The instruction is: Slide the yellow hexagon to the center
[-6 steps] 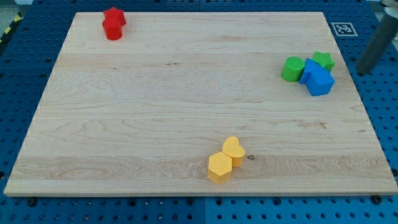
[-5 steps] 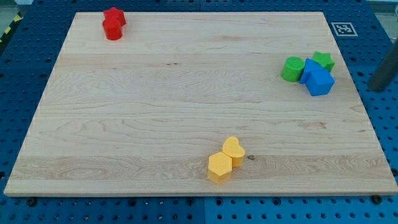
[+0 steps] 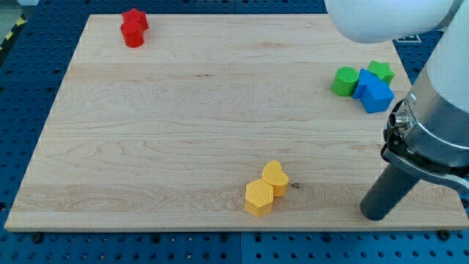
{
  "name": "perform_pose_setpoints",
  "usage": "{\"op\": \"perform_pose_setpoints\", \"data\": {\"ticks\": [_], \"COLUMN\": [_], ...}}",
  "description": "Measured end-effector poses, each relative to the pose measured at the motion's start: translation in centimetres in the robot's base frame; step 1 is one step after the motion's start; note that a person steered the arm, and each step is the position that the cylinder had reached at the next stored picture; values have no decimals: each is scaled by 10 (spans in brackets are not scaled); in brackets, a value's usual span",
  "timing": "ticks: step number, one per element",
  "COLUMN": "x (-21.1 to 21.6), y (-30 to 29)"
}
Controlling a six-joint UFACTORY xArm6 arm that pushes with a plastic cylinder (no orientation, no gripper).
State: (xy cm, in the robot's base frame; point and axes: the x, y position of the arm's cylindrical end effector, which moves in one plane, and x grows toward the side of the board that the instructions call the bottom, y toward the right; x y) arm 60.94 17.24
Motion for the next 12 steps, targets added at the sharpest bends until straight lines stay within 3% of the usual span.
{"op": "perform_pose_setpoints", "data": {"ticks": [2, 9, 12], "x": [0, 9, -10], "y": [-1, -166, -166]}}
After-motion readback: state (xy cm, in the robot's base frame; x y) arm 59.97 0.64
